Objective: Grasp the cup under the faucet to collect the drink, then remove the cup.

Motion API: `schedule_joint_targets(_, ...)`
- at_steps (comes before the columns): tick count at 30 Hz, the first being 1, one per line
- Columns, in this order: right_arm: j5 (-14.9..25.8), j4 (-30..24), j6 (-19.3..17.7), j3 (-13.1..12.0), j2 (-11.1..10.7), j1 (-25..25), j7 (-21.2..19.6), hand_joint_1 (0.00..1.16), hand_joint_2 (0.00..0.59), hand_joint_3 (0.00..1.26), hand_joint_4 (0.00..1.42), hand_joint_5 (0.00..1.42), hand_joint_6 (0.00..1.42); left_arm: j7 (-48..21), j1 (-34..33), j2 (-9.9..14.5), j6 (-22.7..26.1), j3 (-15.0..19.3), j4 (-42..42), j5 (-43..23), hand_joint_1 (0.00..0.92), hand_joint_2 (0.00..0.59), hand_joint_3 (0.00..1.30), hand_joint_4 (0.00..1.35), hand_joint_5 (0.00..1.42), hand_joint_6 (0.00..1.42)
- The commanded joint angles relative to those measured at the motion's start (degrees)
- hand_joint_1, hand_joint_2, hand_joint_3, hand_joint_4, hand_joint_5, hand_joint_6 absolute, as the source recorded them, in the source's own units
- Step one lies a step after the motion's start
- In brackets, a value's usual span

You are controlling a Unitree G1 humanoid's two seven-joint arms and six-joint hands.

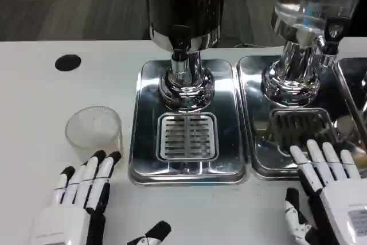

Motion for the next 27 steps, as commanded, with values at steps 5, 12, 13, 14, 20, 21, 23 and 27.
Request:
schedule_joint_targets(5, 0.00, 0.06, 0.41, 0.54, 0.48, -0.58, -0.65, 0.15, 0.572, 0.10, 0.00, 0.00, 0.00, 1.14, 1.87, 0.93, -0.94, 1.48, -1.82, -0.52, 0.000, 0.092, 0.13, 0.00, 0.10, 0.06)
schedule_joint_targets(12, 0.31, 0.08, 0.32, 0.44, 0.49, -0.33, -0.99, 0.16, 0.575, 0.10, 0.00, 0.00, 0.00, 0.80, 2.29, 0.69, -1.16, 1.70, -2.27, -0.12, 0.000, 0.092, 0.13, 0.00, 0.10, 0.06)
schedule_joint_targets(13, 0.34, 0.04, 0.32, 0.40, 0.49, -0.28, -1.03, 0.16, 0.575, 0.10, 0.00, 0.00, 0.00, 0.76, 2.25, 0.66, -1.14, 1.65, -2.36, -0.05, 0.000, 0.092, 0.13, 0.00, 0.10, 0.06)
schedule_joint_targets(14, 0.35, -0.03, 0.31, 0.37, 0.49, -0.22, -1.07, 0.16, 0.575, 0.10, 0.00, 0.00, 0.00, 0.73, 2.22, 0.64, -1.12, 1.62, -2.42, -0.01, 0.000, 0.092, 0.13, 0.00, 0.10, 0.06)
schedule_joint_targets(20, 0.52, -0.56, 0.45, 0.03, 0.43, 0.26, -1.15, 0.17, 0.575, 0.10, 0.00, 0.00, 0.00, 0.65, 2.08, 0.63, -1.36, 1.76, -3.22, -0.16, 0.000, 0.093, 0.13, 0.00, 0.10, 0.06)
schedule_joint_targets(21, 0.58, -0.66, 0.51, -0.05, 0.43, 0.35, -1.13, 0.17, 0.575, 0.10, 0.00, 0.00, 0.00, 0.75, 2.25, 0.64, -1.45, 1.96, -3.75, -0.25, 0.000, 0.093, 0.13, 0.00, 0.10, 0.06)
schedule_joint_targets(23, 0.66, -0.77, 0.57, -0.12, 0.45, 0.45, -1.05, 0.17, 0.575, 0.10, 0.00, 0.00, 0.00, 1.39, 3.01, 0.61, -1.83, 2.95, -5.42, -0.79, 0.000, 0.092, 0.13, 0.00, 0.10, 0.06)
schedule_joint_targets(27, 0.46, -1.75, 1.30, -0.12, 0.75, 0.41, -0.41, 0.18, 0.575, 0.10, 0.00, 0.00, 0.00, 1.26, 4.42, -0.27, -1.64, 5.30, -8.32, -2.08, 0.000, 0.068, 0.13, 0.00, 0.09, 0.05)
